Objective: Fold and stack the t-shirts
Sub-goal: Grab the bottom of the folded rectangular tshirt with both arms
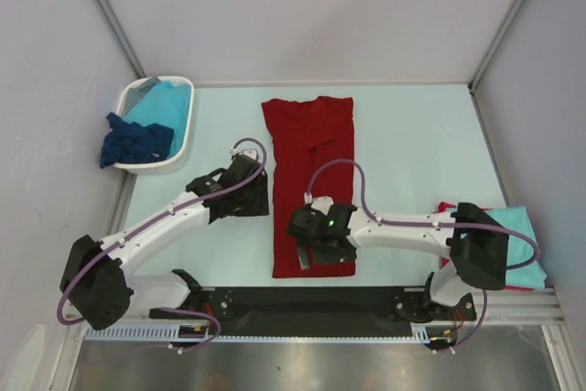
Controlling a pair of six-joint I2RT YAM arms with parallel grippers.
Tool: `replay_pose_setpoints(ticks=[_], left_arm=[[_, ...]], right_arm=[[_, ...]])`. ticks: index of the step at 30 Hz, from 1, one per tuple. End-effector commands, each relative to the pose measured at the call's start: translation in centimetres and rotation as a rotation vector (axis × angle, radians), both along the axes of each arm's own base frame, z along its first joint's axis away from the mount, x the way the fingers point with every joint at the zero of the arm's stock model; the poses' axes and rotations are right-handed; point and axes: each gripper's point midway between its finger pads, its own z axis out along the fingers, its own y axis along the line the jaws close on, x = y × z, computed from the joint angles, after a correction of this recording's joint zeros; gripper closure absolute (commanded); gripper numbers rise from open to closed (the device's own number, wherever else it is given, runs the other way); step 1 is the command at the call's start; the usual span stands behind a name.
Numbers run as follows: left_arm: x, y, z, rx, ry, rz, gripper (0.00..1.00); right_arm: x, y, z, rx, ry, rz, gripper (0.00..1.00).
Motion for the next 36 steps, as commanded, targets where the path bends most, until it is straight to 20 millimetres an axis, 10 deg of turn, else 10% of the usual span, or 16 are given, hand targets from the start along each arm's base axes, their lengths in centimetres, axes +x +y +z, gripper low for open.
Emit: replay_pose_setpoints(ticks=[1,5,9,23,36], left_arm=[[1.1,-0.3,2.4,-0.047,-0.092,-0.003,0.38],[1.4,-1.0,2.4,-0.059,-0.087,-0.021,0.39],[1.2,-1.4,0.9,-0.047,-0.038,-0.038,0.43],[0.7,-1.4,-0.4,-0.034,-0.005,-0.057,0.48],[0.1,-1.6,-1.6,-0.052,0.023,-0.06,0.49]], right_arm=[[6.9,-0.6,7.7,0.105,-0.258,-0.15,0.09],[11.5,-1.1,9.7,0.204,-0.306,-0.234,0.23],[14.9,-1.2,7.9,0.15,-0.311,-0.23,0.98],[20.3,3.6,1.8,0.152,-0.2,-0.145,1.0],[18.8,3.8,1.5,0.157,-0.165,-0.125,1.0]])
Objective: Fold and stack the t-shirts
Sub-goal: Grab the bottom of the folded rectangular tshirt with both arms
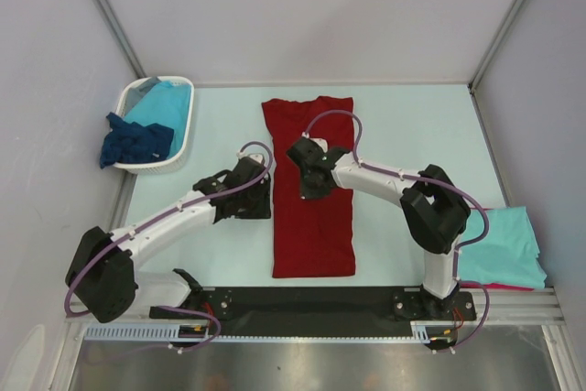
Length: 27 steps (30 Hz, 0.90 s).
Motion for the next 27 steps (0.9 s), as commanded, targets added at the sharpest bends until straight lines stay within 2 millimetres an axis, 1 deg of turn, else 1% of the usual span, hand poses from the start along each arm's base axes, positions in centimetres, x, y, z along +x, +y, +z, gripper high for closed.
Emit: replay_pose_setpoints(ticks=[1,4,6,13,15,17,18,19,20,21,22,23,24,25,26,27], left_arm=[[0.3,-0.6,-0.1,-0.031,-0.005,-0.01,0.49],[0.3,-0.8,-0.6,-0.028,0.014,-0.011,0.5],[0.2,-0.9,-0.8,-0.03,0.021,-0.012,0.5],[-0.1,-0.9,-1.2,-0.025,0.04,-0.011,0.5],[-0.1,-0.9,-1.2,-0.026,0.044,-0.009,0.5],[-0.2,-0.7,-1.0,-0.027,0.038,-0.007,0.51],[0.0,-0.6,-0.7,-0.024,0.025,0.002,0.51],[0.1,-0.5,-0.3,-0.025,0.011,0.008,0.52],[0.2,-0.4,0.2,-0.025,-0.001,0.015,0.52],[0.4,-0.4,1.8,-0.051,-0.052,0.015,0.51],[0.6,-0.2,2.7,-0.058,-0.085,0.018,0.5],[0.4,0.0,3.4,-0.067,-0.104,0.02,0.48],[0.3,0.1,4.7,-0.098,-0.142,0.021,0.45],[-0.1,0.2,4.9,-0.104,-0.141,0.016,0.43],[-0.6,0.3,4.8,-0.108,-0.128,0.01,0.42],[-1.3,0.5,4.2,-0.11,-0.108,0.01,0.4]], right_arm=[[-1.0,-0.2,0.0,0.012,0.011,0.016,1.0],[-1.9,-0.7,-2.3,-0.019,0.061,0.023,1.0],[-2.2,-0.6,-3.2,-0.021,0.079,0.028,1.0],[-2.7,-1.0,-5.2,-0.048,0.12,0.046,1.0],[-2.9,-1.1,-5.3,-0.056,0.124,0.052,1.0],[-2.6,-1.3,-4.4,-0.057,0.097,0.045,1.0],[-2.4,-1.4,-3.6,-0.059,0.072,0.037,1.0],[-2.4,-1.8,-2.6,-0.071,0.054,0.025,0.94],[-1.7,-2.1,0.4,-0.055,-0.025,-0.001,0.87],[-1.8,-2.1,2.1,-0.04,-0.062,-0.013,0.79],[-1.9,-2.4,3.6,-0.032,-0.091,-0.022,0.58],[-2.4,-3.4,6.3,-0.019,-0.128,-0.03,0.49],[-2.8,-4.0,7.1,-0.024,-0.13,-0.035,0.4],[-4.0,-5.5,7.3,-0.057,-0.102,-0.057,0.28],[-4.9,-6.3,7.2,-0.072,-0.089,-0.06,0.23],[-5.9,-7.1,8.0,-0.06,-0.096,-0.064,0.2]])
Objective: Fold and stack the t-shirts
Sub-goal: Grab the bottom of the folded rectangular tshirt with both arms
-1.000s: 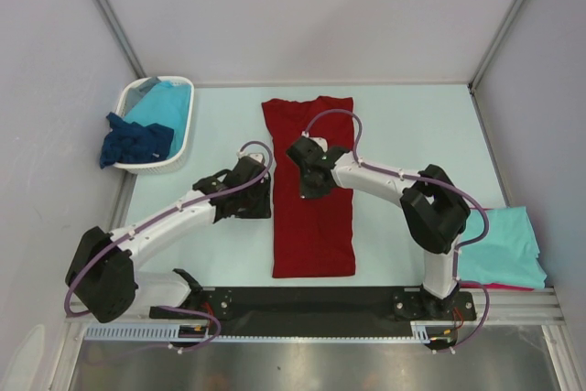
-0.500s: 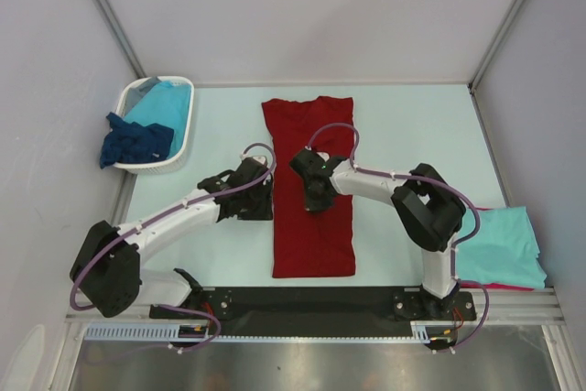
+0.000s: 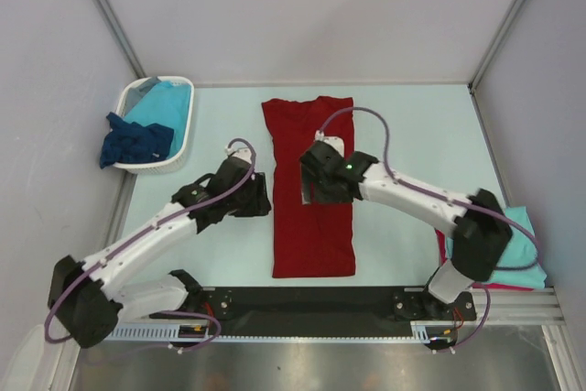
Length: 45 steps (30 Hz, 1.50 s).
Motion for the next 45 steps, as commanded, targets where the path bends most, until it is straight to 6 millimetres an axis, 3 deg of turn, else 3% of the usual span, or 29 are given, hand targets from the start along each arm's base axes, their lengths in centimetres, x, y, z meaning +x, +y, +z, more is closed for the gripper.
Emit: replay_pose_setpoints(ticks=[1,3,4,7,10,16,22,32,37,42,45], left_arm=[[-1.9,0.3,0.9,-0.043,-0.009,-0.013,0.39],[-3.3,0.2,-0.4,-0.031,0.043,-0.019,0.38],[-4.3,-0.1,-1.1,-0.018,0.073,-0.038,0.38],[-6.2,-0.5,-3.5,0.007,0.154,-0.039,0.38],[-7.2,-0.6,-5.0,0.042,0.209,-0.044,0.42],[-7.7,-1.5,-5.2,0.035,0.187,-0.057,0.41],[-9.6,-2.2,-6.0,0.044,0.206,-0.087,0.42],[-10.9,-2.5,-7.4,0.067,0.225,-0.094,0.43],[-10.3,-2.7,-6.6,0.062,0.193,-0.08,0.43],[-9.3,-2.5,-4.8,0.056,0.134,-0.059,0.41],[-8.8,-2.8,-4.3,0.052,0.115,-0.057,0.41]], right_arm=[[-4.6,-5.6,2.6,-0.077,-0.011,-0.07,0.15],[-6.7,-6.8,2.1,-0.059,0.01,-0.089,0.13],[-8.7,-8.0,-0.3,-0.087,0.067,-0.109,0.13],[-11.5,-9.3,-2.4,-0.064,0.123,-0.153,0.18],[-13.0,-9.3,-3.2,-0.044,0.131,-0.164,0.23],[-13.8,-9.3,-4.4,-0.057,0.139,-0.145,0.24],[-15.3,-9.2,-5.4,-0.046,0.173,-0.133,0.26],[-16.3,-8.9,-7.6,-0.051,0.215,-0.091,0.45],[-15.7,-7.7,-7.1,-0.038,0.203,-0.067,0.47],[-15.0,-7.5,-5.5,-0.028,0.164,-0.062,0.45],[-14.7,-7.8,-5.5,-0.038,0.165,-0.064,0.44]])
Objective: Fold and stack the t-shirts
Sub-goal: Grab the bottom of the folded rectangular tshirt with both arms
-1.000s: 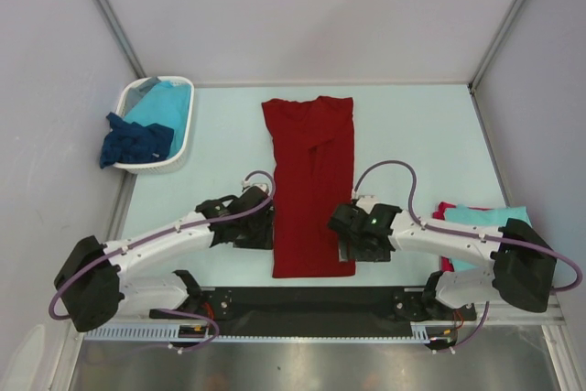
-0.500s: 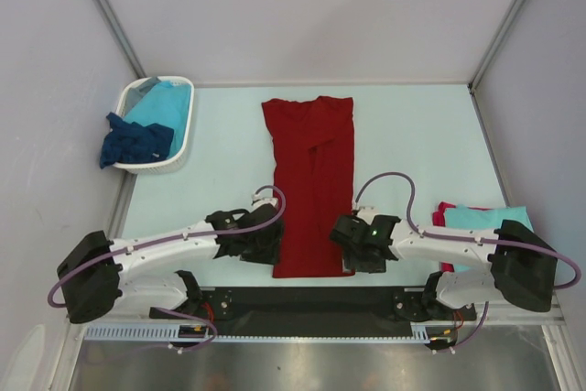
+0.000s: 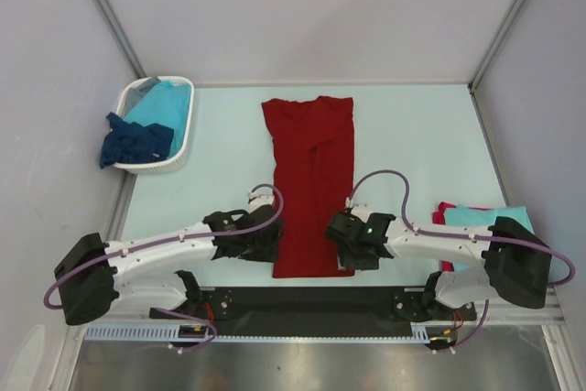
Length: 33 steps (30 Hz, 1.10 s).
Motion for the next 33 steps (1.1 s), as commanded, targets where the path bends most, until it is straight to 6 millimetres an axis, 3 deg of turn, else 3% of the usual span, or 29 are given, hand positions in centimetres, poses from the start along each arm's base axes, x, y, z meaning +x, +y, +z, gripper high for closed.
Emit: replay_pose_setpoints(ticks=[1,11,17,23,26,33], left_arm=[[1.6,-1.2,2.1,-0.034,-0.069,0.023,0.41],[0.0,-2.4,0.2,-0.038,0.006,-0.056,0.44],[1.1,-2.4,2.9,-0.074,-0.077,-0.024,0.43],[1.6,-2.2,3.4,-0.064,-0.098,-0.014,0.43],[1.5,-2.6,2.5,-0.053,-0.079,-0.027,0.43],[0.8,-3.2,-0.2,-0.037,-0.018,-0.044,0.43]], right_arm=[[1.3,0.5,1.3,0.014,-0.046,-0.003,0.44],[1.3,0.0,0.5,0.01,-0.037,-0.017,0.44],[1.6,-0.7,2.5,0.035,-0.068,-0.038,0.45],[1.7,-3.0,4.0,0.028,-0.093,-0.058,0.45],[2.2,-3.3,3.1,0.011,-0.078,-0.062,0.45],[3.0,-0.8,0.5,0.032,-0.056,-0.037,0.46]])
